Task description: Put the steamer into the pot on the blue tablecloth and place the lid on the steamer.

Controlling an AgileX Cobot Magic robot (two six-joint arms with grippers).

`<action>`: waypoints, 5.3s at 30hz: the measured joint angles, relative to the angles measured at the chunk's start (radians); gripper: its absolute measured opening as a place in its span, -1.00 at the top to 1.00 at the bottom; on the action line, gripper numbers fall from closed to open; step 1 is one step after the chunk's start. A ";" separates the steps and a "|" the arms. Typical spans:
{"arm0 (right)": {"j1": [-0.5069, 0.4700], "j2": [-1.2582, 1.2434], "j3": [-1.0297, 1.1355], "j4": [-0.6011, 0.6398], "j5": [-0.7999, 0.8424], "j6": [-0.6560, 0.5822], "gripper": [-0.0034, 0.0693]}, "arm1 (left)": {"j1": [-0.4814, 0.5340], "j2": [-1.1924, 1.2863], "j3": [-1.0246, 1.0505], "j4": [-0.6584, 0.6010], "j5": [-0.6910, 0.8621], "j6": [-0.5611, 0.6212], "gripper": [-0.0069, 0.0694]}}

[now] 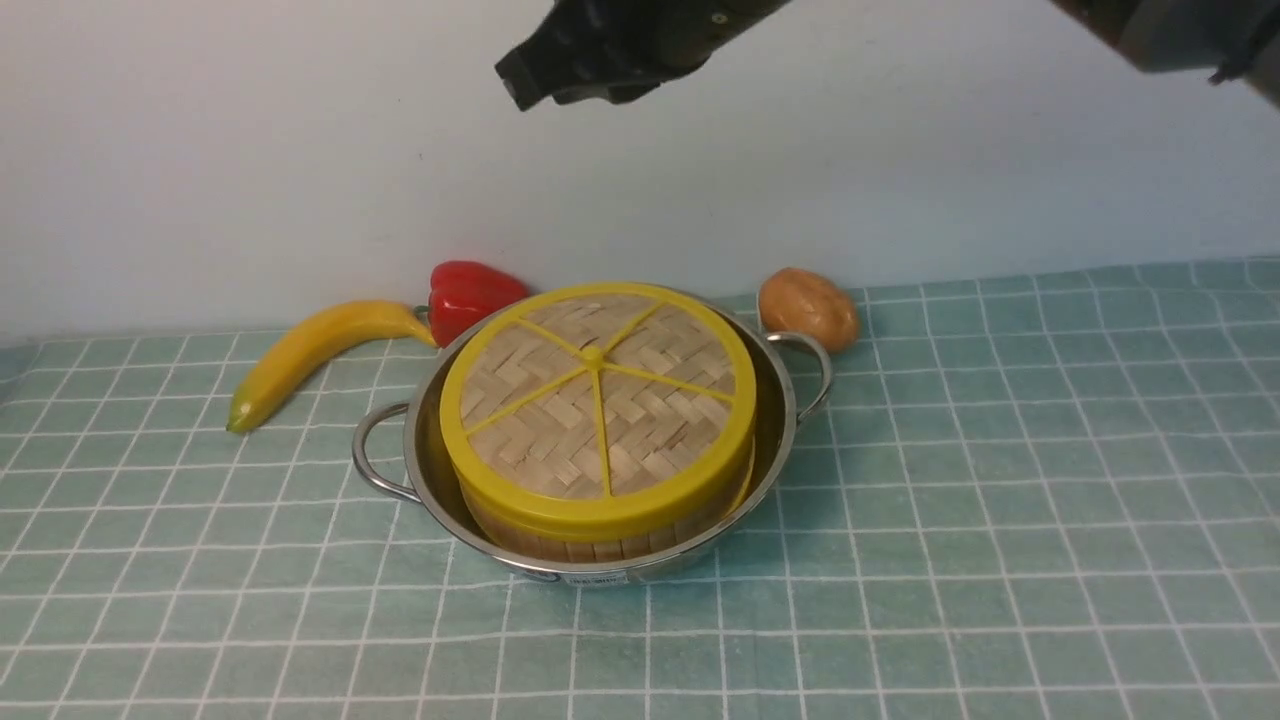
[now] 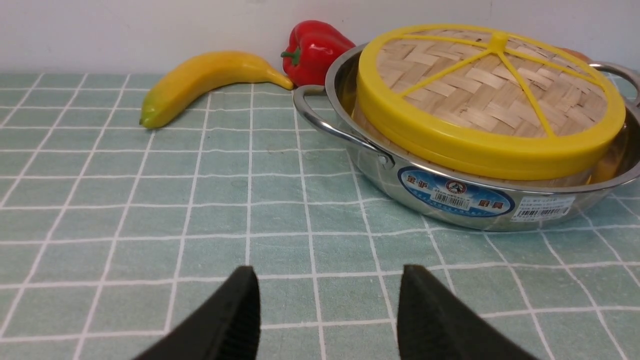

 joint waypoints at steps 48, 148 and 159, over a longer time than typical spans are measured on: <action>-0.688 -1.943 2.272 -0.434 -0.854 0.466 0.73 | 0.000 0.000 0.000 0.000 0.000 0.000 -0.12; -0.685 -2.004 2.282 -0.169 -0.737 0.203 0.25 | 0.020 0.000 0.000 0.000 0.000 0.000 -0.12; -0.685 -2.004 2.282 -0.169 -0.737 0.207 0.25 | 0.020 0.000 0.000 0.000 0.000 0.000 -0.12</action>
